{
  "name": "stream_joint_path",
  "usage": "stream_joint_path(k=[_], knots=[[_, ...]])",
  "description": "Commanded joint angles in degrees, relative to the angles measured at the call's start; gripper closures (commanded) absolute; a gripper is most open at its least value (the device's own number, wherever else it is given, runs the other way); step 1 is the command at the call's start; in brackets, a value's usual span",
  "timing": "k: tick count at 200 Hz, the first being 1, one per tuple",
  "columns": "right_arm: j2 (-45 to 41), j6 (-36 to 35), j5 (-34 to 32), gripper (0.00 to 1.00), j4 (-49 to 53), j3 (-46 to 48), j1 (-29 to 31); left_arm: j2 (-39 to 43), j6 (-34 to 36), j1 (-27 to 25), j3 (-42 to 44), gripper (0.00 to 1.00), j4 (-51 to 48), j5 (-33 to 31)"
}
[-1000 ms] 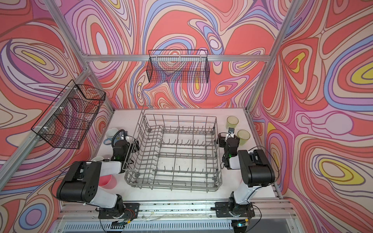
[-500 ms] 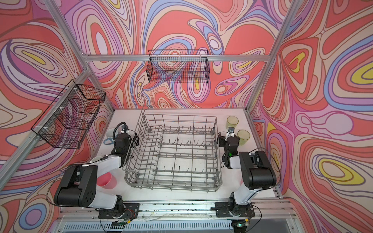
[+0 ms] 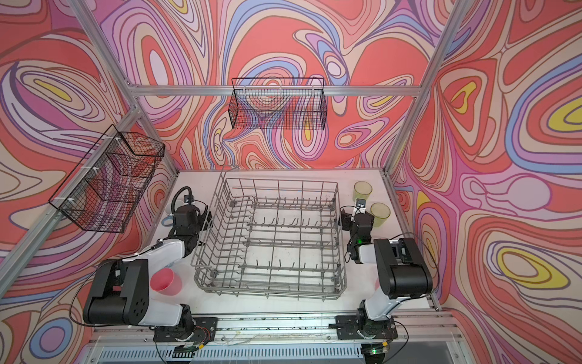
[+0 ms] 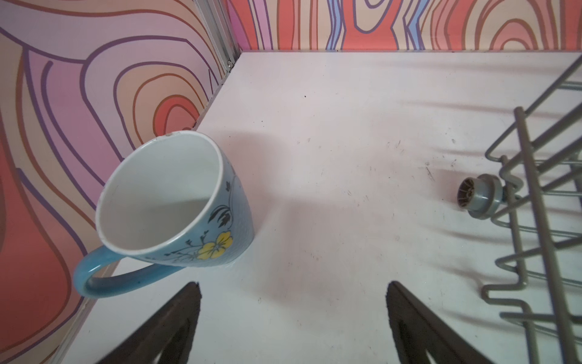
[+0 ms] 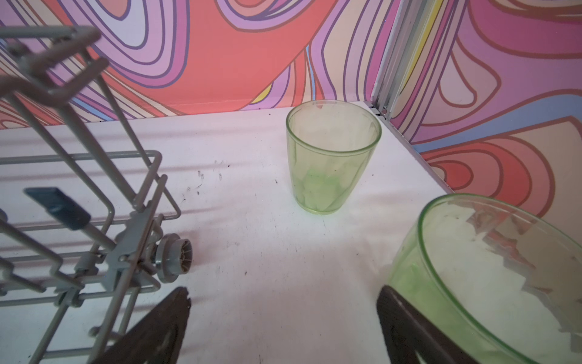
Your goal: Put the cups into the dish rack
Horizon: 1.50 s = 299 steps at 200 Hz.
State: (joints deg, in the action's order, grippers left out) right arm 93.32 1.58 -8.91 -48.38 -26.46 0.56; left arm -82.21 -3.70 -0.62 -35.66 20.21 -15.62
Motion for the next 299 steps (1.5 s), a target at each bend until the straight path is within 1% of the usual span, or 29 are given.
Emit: stream_joint_path(k=[1, 40, 99, 134, 171, 217, 299], knots=[[-1.4, 0.6, 0.0, 0.03, 0.7, -1.0, 0.5, 1.7, -1.7, 1.1, -2.1, 0.07, -2.3, 2.3], [-1.8, 1.0, -1.1, 0.03, 1.9, -1.3, 0.5, 2.8, -2.9, 2.6, -3.4, 0.07, -4.1, 4.2], [-2.6, 2.0, -2.2, 0.03, 5.7, -2.9, 0.5, 4.1, -4.7, 2.8, -6.6, 0.09, -8.0, 5.0], [-2.9, 2.6, -3.6, 0.04, 8.2, -4.0, 0.5, 4.4, -5.9, 2.9, -9.1, 0.09, -11.3, 7.9], [-3.7, 3.0, -3.6, 0.05, 10.5, -5.1, 0.5, 5.1, -7.2, 3.1, -11.1, 0.11, -14.1, 9.2], [-4.3, 3.1, -4.5, 0.05, 14.0, -6.8, 0.5, 5.6, -7.7, 3.1, -13.3, 0.11, -16.9, 9.5], [-4.7, 3.2, -5.9, 0.06, 19.7, -10.1, 0.5, 6.5, -10.4, 3.2, -16.4, 0.11, -20.3, 14.4]])
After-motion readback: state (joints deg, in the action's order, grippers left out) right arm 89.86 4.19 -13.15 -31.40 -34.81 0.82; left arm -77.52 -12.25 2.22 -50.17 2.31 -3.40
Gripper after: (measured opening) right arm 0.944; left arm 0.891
